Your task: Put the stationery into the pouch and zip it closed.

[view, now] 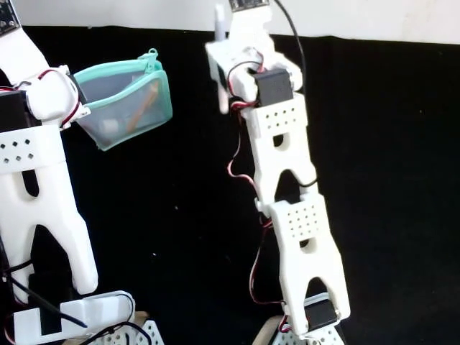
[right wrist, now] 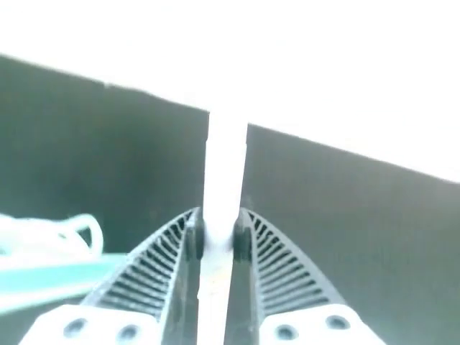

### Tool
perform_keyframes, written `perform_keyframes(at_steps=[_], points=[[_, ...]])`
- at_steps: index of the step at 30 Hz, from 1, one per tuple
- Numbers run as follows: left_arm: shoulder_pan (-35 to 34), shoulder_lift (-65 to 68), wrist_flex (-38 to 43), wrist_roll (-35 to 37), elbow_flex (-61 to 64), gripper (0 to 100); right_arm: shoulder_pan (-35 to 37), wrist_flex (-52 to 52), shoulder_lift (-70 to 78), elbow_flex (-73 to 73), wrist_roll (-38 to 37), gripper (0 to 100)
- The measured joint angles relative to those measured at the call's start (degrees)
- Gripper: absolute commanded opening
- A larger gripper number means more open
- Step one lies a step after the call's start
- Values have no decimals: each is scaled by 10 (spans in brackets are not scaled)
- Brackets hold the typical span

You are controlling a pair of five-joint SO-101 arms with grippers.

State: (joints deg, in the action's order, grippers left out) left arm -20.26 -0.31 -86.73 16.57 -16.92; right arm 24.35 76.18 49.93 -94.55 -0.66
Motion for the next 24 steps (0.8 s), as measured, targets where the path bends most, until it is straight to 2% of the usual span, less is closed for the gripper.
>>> perform_keyframes(at_steps=[17,24], points=[[0,0,0,0,0,7,76,-143,-122,-1,-1,7],[0,0,0,0,0,7,129,-178,-134,-2,-42,7]])
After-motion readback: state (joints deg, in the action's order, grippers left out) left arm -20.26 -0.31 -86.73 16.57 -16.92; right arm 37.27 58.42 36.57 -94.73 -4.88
